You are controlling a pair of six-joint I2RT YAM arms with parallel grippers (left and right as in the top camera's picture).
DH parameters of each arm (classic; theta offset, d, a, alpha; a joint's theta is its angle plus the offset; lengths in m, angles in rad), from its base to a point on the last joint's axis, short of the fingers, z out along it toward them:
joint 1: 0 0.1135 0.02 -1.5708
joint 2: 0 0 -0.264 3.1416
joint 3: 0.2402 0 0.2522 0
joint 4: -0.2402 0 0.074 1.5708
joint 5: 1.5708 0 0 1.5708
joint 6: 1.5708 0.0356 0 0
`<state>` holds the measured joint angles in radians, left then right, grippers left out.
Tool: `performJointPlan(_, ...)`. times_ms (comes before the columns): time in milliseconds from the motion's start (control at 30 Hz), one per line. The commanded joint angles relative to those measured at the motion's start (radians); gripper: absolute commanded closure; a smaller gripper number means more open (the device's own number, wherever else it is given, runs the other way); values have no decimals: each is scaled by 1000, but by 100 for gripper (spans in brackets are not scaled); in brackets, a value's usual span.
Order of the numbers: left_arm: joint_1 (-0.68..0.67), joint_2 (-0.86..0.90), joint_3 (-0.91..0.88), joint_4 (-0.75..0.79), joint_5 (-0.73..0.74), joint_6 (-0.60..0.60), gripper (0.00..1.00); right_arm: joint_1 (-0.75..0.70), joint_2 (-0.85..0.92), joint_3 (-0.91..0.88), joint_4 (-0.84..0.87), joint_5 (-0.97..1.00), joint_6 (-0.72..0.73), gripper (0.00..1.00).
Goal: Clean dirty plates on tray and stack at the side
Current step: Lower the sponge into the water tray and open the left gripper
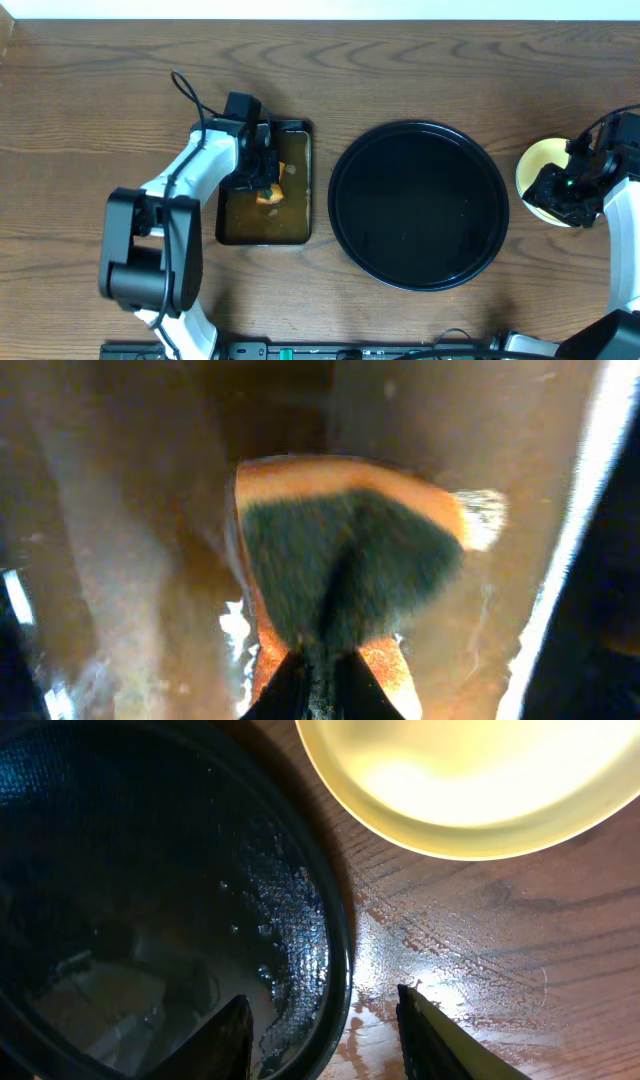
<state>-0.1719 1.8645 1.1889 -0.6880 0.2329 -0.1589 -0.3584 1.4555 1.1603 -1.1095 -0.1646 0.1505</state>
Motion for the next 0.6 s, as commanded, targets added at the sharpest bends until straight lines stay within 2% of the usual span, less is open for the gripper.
performJointPlan(0, 2, -130, 6, -2, -6, 9, 92, 6, 5, 0, 0, -4, -18, 55)
performJointPlan(200, 2, -197, 6, 3, -51, 9, 92, 6, 5, 0, -1, -1, -22, 55)
performJointPlan(567, 2, -32, -9, 1, -50, 8, 92, 6, 5, 0, -5, -1, -21, 55)
